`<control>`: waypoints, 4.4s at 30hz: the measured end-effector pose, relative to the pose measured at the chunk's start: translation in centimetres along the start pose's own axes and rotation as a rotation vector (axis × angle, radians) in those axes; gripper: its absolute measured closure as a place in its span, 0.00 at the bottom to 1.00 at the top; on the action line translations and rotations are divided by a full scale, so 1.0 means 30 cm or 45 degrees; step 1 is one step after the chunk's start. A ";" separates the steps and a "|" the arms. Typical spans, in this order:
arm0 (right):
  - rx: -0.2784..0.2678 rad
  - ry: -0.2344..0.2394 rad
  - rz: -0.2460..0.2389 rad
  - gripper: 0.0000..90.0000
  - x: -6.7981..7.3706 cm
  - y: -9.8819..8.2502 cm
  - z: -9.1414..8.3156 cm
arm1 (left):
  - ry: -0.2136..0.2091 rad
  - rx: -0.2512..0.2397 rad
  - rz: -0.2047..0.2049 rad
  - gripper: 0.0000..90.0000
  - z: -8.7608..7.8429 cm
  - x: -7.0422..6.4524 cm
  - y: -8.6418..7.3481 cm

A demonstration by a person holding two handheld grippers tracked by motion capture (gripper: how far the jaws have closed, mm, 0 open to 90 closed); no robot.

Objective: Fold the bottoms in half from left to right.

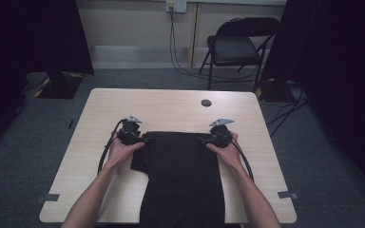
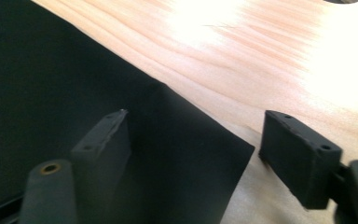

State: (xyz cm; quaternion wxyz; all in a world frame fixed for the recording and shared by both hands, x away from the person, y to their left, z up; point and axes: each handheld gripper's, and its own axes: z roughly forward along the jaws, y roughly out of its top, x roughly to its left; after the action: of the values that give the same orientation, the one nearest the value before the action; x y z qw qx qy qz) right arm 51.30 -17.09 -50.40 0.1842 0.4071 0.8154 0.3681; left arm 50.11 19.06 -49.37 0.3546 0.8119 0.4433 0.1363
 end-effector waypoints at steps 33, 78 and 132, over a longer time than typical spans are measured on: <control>-0.220 0.160 0.056 0.98 -0.022 0.210 -0.160 | -0.017 -0.244 -0.076 0.95 -0.135 0.025 0.174; -0.448 0.207 0.003 0.99 0.030 0.276 -0.420 | -0.143 -0.549 0.106 0.95 -0.384 -0.142 0.208; -0.021 0.496 -0.143 0.70 0.404 -0.167 -0.422 | -0.369 -0.007 0.224 0.49 -0.261 -0.436 -0.213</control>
State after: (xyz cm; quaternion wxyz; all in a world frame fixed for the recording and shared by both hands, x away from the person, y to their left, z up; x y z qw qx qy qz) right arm 33.79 -15.08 -45.79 0.0466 0.2805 0.8541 0.4356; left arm 34.47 14.21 -47.03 0.4036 0.8577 0.3146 0.0496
